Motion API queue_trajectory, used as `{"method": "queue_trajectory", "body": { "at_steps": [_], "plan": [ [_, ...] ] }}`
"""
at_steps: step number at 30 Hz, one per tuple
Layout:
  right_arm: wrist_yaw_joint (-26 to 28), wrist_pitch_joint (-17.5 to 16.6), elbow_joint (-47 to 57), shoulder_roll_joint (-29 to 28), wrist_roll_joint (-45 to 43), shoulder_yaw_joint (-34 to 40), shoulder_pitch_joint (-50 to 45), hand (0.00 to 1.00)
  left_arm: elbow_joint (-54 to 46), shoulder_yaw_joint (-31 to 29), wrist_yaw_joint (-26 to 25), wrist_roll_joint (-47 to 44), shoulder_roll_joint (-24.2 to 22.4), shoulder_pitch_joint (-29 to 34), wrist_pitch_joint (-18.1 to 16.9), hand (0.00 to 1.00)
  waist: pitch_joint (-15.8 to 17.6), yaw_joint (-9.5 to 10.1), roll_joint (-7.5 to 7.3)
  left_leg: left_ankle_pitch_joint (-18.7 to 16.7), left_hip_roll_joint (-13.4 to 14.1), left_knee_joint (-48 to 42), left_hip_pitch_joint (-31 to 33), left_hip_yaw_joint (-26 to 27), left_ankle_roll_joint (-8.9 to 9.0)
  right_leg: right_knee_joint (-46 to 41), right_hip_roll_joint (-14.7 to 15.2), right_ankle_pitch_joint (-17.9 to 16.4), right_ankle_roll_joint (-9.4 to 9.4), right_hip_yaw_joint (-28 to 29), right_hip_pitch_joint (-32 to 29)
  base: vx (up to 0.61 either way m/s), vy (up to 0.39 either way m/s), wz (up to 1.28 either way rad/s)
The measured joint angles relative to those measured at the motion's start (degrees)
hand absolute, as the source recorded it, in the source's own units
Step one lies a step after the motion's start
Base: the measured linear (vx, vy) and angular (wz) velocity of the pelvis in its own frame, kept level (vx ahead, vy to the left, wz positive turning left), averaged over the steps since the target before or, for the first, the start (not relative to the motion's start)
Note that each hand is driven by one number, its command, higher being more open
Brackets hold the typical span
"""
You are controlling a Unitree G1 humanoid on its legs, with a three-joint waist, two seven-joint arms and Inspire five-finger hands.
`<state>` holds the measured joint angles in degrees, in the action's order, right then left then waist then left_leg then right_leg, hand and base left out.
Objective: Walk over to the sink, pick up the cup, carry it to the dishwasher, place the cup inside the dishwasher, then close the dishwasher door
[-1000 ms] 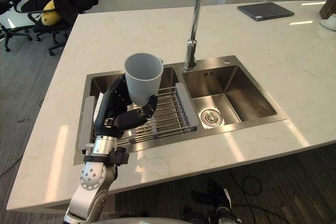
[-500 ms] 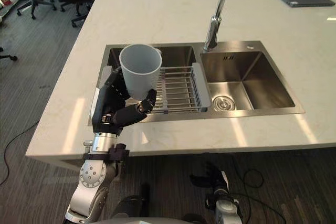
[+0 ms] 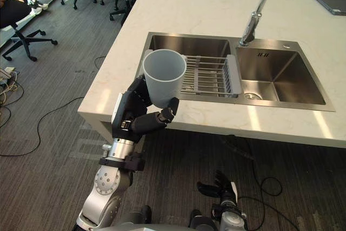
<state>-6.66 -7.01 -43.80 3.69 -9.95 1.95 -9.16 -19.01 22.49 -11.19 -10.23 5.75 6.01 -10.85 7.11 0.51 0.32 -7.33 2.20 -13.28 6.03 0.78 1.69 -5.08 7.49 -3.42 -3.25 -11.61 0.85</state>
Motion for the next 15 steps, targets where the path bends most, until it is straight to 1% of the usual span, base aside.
{"method": "queue_trajectory", "body": {
  "at_steps": [2,3,5,7,9,10,11,13,15],
  "plan": [
    [0.01,-0.01,0.01,-0.01,0.01,0.01,0.18,0.90,-0.01,-0.04,0.00,0.00,0.00,0.00,-0.02,0.30,-0.05,0.16,-0.07,-0.22,-1.05,-0.87,0.16,0.12,-0.35,0.36,1.01,0.28,-0.20,-0.16,0.53,0.00,0.167,0.12],
    [0.01,-0.01,0.02,-0.05,0.07,0.00,0.83,0.90,-0.01,-0.02,0.01,0.00,0.00,0.00,-0.02,0.30,-0.11,0.15,-0.01,-0.59,-1.30,-1.31,0.24,0.41,-0.94,0.29,1.26,0.36,-0.29,-0.13,0.61,-0.02,0.144,0.02],
    [0.01,-0.01,0.02,-0.29,0.08,0.00,1.79,0.90,-0.01,0.08,0.02,0.01,0.03,0.01,-0.02,0.30,-0.20,0.14,-0.15,-1.21,-1.25,-2.12,0.44,0.79,-1.67,-0.09,1.27,0.39,-0.34,0.27,0.43,-0.04,0.061,-0.08],
    [0.02,-0.01,0.26,-0.23,0.09,0.00,2.22,0.90,-0.01,0.15,0.08,0.03,0.04,0.02,-0.02,0.30,-0.23,0.16,-0.17,-1.89,-1.26,-2.84,0.60,1.02,-1.73,-1.15,1.41,0.11,-0.42,0.69,0.17,-0.06,0.040,-0.09],
    [0.05,0.00,0.92,-0.27,0.08,-0.05,1.86,0.90,-0.01,0.27,0.11,0.04,0.05,0.02,-0.01,0.30,-0.23,0.07,-0.20,-2.12,-1.51,-3.34,0.83,0.52,-1.97,-3.08,1.76,-0.93,-0.53,0.68,-0.42,-0.06,0.017,0.04],
    [0.06,0.02,1.61,-0.27,0.07,-0.07,1.55,0.90,-0.01,0.33,0.10,0.04,0.05,0.05,-0.02,0.30,-0.28,0.04,-0.26,-2.12,-1.99,-3.48,0.93,0.27,-2.03,-5.40,2.11,-2.17,-0.45,1.23,-1.47,-0.05,0.014,0.18],
    [0.05,0.02,2.32,-0.26,0.07,-0.11,1.36,0.90,-0.01,0.31,0.06,0.05,0.19,0.06,-0.02,0.30,-0.29,-0.22,-0.29,-2.00,-2.47,-3.66,1.17,-0.47,-2.22,-7.47,2.05,-3.70,-0.26,3.83,-2.25,-0.04,0.008,0.26],
    [0.06,0.02,3.14,-0.13,0.04,-0.17,0.95,0.90,-0.01,0.43,0.00,0.15,0.29,0.18,-0.02,0.30,-0.35,-0.65,-0.22,-1.87,-3.20,-4.06,1.58,-2.08,-2.29,-9.14,1.74,-5.50,-0.19,4.93,-2.56,-0.02,-0.036,0.48],
    [0.04,0.02,4.13,-0.07,0.04,-1.25,0.59,0.90,-0.01,0.04,-0.13,0.15,0.28,0.96,-0.06,0.30,-0.54,-0.08,-0.20,-1.64,-3.81,-4.24,1.99,-4.25,-1.95,-10.69,1.23,-7.20,-0.09,4.70,-2.55,0.00,-0.066,0.54]
  ]
}}
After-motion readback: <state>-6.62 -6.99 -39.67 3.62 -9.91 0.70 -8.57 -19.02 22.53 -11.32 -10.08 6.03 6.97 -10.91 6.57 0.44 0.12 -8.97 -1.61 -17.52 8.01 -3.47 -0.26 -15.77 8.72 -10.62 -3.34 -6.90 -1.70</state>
